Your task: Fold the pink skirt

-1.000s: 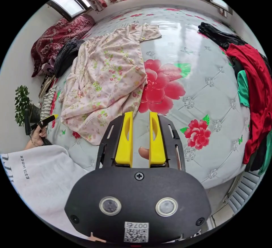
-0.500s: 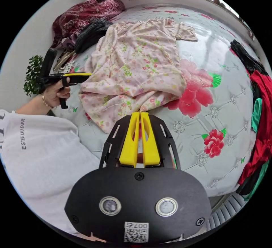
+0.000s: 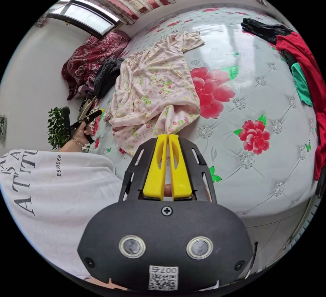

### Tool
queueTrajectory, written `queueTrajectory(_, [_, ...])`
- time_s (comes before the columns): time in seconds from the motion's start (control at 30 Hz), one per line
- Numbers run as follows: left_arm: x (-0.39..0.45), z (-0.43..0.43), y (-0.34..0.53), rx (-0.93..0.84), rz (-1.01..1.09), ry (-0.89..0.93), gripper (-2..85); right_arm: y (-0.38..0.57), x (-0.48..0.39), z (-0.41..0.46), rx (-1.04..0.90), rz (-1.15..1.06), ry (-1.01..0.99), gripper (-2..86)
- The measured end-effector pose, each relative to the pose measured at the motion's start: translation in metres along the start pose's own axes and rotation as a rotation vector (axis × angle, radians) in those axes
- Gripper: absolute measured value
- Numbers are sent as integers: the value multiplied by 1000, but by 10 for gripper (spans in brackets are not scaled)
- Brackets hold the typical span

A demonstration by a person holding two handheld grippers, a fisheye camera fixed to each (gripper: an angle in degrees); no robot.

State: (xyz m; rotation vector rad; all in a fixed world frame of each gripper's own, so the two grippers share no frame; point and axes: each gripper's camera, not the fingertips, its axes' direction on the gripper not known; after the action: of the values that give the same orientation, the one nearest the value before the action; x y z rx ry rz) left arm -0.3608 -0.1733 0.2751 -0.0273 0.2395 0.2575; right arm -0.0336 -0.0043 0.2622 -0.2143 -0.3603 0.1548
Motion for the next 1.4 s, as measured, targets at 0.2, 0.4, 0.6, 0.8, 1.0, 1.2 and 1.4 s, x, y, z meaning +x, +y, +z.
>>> queueTrajectory(0.2, [25, 35, -13, -68, 25, 135, 42, 2, -12, -1, 22, -29, -20, -2])
queueTrajectory(0.4, [44, 7, -1, 12, 39, 180, -7, 23, -29, -23, 89, -73, 32, -2])
queueTrajectory(0.6, [13, -59, 75, 102, 45, 166, -7, 64, -7, -53, 159, 7, 32, -2])
queueTrajectory(0.8, [2, -30, 69, 1, 10, 202, 55, 82, 6, -62, 199, 65, -30, -3])
queueTrajectory(1.0, [36, 49, -14, -156, -41, 188, 92, 87, -17, -56, 204, 7, -44, -3])
queueTrajectory(1.2, [43, 17, -23, -55, -108, 166, -6, 98, -27, -63, 239, -2, -22, -3])
queueTrajectory(1.4, [17, -63, 66, -51, -61, 125, -9, 111, 0, -85, 271, 71, -80, -3])
